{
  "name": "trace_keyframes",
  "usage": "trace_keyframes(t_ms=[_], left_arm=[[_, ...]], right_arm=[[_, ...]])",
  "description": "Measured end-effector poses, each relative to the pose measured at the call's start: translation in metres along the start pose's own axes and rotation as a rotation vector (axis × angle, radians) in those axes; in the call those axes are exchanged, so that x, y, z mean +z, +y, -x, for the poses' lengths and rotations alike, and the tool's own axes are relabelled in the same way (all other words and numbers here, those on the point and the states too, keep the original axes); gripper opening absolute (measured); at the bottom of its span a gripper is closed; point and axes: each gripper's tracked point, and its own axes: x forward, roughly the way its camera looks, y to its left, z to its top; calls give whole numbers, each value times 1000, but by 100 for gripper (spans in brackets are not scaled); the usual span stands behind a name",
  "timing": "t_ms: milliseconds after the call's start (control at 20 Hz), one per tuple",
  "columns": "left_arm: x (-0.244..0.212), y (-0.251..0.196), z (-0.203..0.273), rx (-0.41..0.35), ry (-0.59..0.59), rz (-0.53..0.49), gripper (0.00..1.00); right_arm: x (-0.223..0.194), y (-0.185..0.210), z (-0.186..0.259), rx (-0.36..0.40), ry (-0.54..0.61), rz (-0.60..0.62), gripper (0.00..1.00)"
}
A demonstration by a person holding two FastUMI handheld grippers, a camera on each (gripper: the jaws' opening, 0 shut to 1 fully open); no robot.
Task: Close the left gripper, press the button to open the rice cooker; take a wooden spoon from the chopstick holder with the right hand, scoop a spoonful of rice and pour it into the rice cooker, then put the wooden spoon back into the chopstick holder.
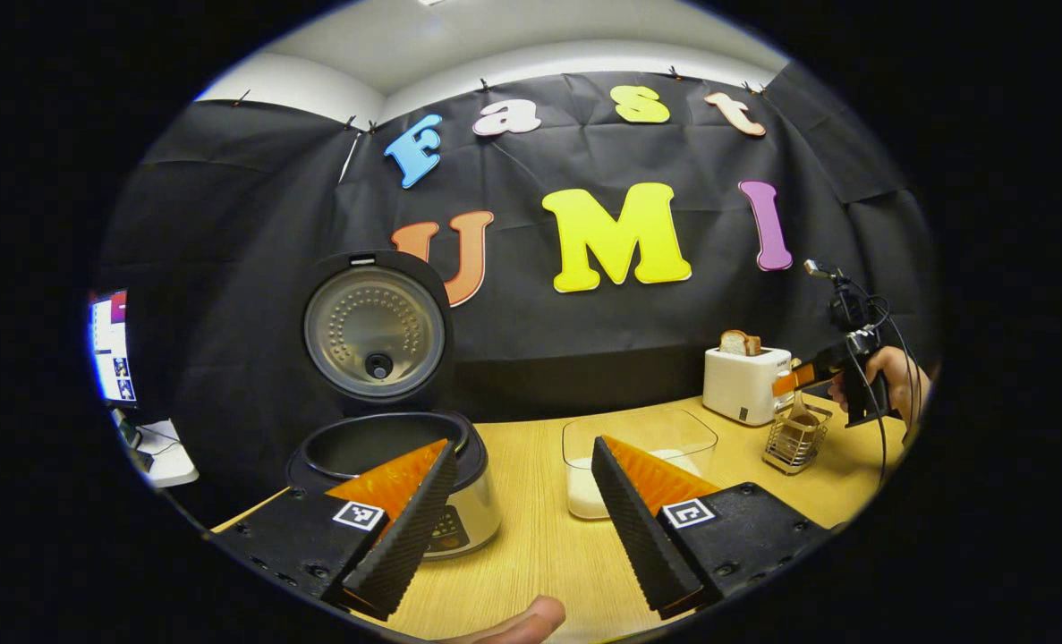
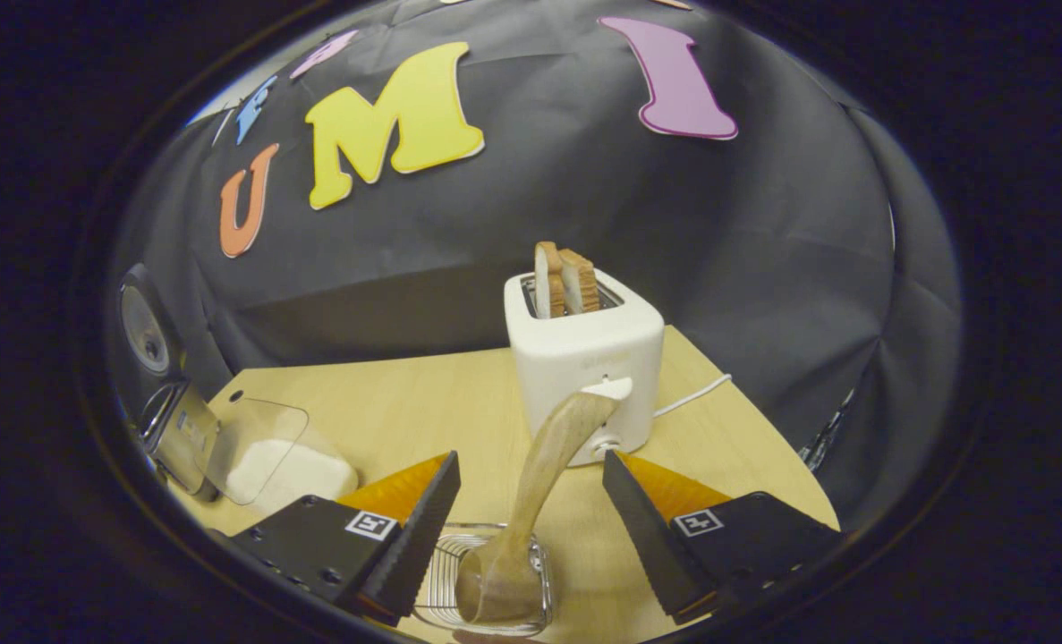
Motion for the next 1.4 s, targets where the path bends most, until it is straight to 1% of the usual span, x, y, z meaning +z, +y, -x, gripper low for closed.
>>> trace_keyframes(t_ms=[100, 150, 200, 300, 350, 400, 450, 550, 650, 700, 750, 800, 850, 950, 1000, 1050, 1100, 1250, 1400], left_arm=[[-8, -3, -3, -22, 14, 20, 97], [-13, -3, -4, -24, 26, 26, 97], [-16, 0, -5, -19, 34, 29, 97], [-20, 0, -6, -20, 42, 32, 97], [-21, 0, -7, -21, 41, 32, 97], [-21, 0, -7, -22, 40, 32, 97], [-21, 0, -6, -22, 39, 30, 97], [-20, -1, -6, -27, 34, 25, 97], [-21, -1, -6, -27, 34, 17, 97], [-22, 0, -6, -27, 34, 15, 97], [-22, 0, -6, -27, 33, 14, 97], [-23, -1, -5, -29, 34, 14, 97], [-23, -1, -4, -30, 31, 15, 97], [-25, 0, -1, -28, 30, 15, 97], [-25, 2, 1, -25, 29, 16, 96], [-25, 3, 3, -26, 28, 19, 97], [-25, 4, 5, -25, 28, 21, 96], [-25, 9, 14, -26, 21, 25, 97], [-29, 12, 21, -37, 19, 41, 97]], right_arm=[[6, -2, -11, 7, 17, -10, 94], [7, -5, -16, 10, 35, -15, 89], [8, -9, -22, 1, 54, -19, 94], [9, -12, -29, -4, 85, -18, 83], [8, -13, -33, -4, 96, -14, 80], [6, -13, -36, -2, 109, -10, 82], [2, -9, -38, 8, 129, -18, 82], [-8, -7, -42, 1, 171, -24, 69], [-13, -6, -45, 0, 193, -28, 58], [-13, -4, -45, 13, 197, -34, 49], [-14, -1, -44, 24, 202, -42, 43], [-16, 0, -44, 29, 204, -43, 31], [-15, 1, -43, 36, 204, -44, 31], [-10, 14, -36, 91, 191, -73, 26], [-11, 18, -33, 102, 192, -70, 22], [-9, 19, -26, 109, 191, -60, 20], [-9, 20, -23, 109, 184, -42, 21], [-6, 24, -8, 97, 162, -23, 17], [-7, 24, 7, 76, 155, -14, 17]])
